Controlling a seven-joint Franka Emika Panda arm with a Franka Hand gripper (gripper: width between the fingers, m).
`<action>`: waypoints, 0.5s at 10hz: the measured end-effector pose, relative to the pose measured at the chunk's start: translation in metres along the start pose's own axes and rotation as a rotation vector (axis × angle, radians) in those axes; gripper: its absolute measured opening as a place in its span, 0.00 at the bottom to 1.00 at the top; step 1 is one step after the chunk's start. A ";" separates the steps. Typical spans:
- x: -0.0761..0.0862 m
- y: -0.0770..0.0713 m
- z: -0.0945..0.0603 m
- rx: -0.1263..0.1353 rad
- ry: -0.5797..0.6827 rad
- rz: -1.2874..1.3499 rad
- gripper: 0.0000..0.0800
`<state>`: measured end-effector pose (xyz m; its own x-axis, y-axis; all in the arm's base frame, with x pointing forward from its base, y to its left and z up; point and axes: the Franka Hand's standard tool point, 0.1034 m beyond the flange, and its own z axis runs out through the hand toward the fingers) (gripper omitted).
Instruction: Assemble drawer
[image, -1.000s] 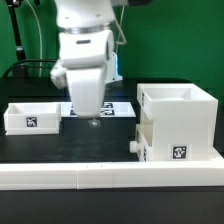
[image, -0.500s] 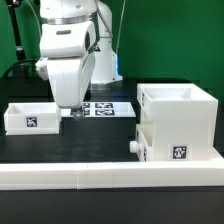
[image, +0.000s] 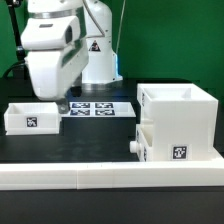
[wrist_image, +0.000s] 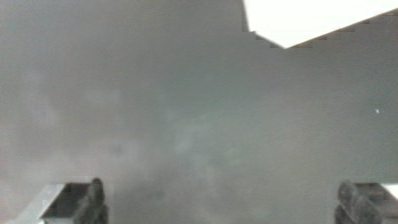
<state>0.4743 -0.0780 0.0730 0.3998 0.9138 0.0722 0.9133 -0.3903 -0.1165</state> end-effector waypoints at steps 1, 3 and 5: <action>-0.014 -0.008 0.001 -0.003 0.006 0.092 0.81; -0.019 -0.011 0.002 -0.013 0.009 0.288 0.81; -0.018 -0.012 0.003 -0.010 0.011 0.424 0.81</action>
Offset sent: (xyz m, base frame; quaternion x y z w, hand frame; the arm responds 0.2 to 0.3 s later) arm 0.0000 0.0000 0.0000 0.0000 0.0000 0.1296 0.9916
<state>0.4555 -0.0896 0.0698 0.7409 0.6710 0.0302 0.6686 -0.7324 -0.1287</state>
